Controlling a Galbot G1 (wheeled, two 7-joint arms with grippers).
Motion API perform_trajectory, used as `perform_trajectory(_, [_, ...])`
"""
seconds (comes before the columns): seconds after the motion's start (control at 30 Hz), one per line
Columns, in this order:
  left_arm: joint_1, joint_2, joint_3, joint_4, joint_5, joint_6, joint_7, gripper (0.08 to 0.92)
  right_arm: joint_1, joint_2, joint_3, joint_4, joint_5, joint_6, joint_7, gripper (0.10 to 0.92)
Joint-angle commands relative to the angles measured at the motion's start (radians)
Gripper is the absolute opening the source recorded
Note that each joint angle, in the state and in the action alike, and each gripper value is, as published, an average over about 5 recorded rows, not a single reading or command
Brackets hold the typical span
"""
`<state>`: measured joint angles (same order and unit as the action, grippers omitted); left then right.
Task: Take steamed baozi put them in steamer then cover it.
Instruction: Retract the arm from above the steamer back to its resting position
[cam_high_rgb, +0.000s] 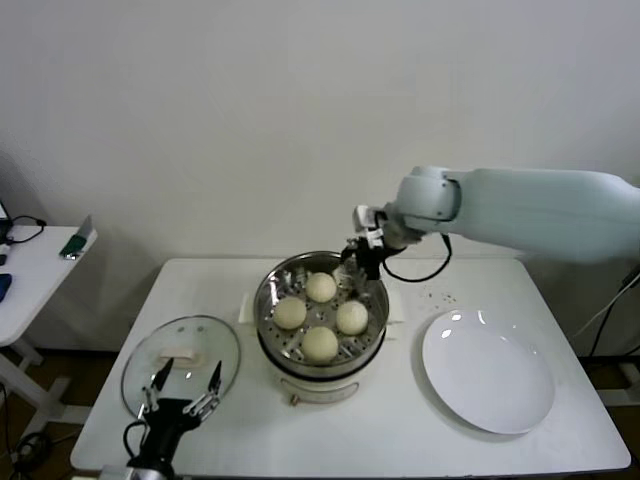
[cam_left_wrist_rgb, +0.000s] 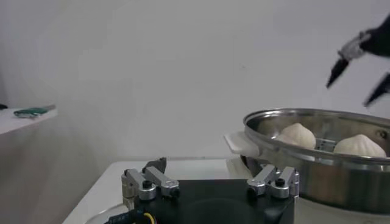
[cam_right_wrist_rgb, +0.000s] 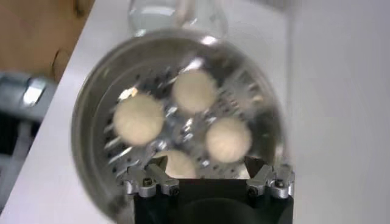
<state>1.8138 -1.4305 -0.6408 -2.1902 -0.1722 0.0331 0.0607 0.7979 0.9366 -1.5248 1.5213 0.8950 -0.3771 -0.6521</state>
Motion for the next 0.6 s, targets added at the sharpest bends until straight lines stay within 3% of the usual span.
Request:
perform_trajectory(0.03, [-0.004,0.01,0.005,0.005,0.044,-0.034,-0.002,0.823,-0.458,-0.322,0.655,0.038,0.028,-0.012,0.524,0.823])
perform_trajectory(0.17, [-0.023,0.017,-0.004,0.024,0.113,-0.059,-0.005,0.823,-0.818,-0.423,1.021,0.073,-0.001,0.011,0.68,0.823])
perform_trajectory(0.33, [-0.06,0.021,-0.021,0.041,0.156,-0.059,-0.007,0.823,-1.386,-0.494,1.536,0.124,-0.184,0.125,0.674,0.823])
perform_trajectory(0.47, [-0.08,0.026,-0.023,0.054,0.187,-0.071,-0.019,0.823,-1.867,-0.406,1.987,0.152,-0.325,0.265,0.647,0.823])
perform_trajectory(0.6, [-0.089,0.037,-0.023,0.068,0.238,-0.094,-0.024,0.823,-2.167,-0.262,2.214,0.182,-0.375,0.401,0.623,0.823])
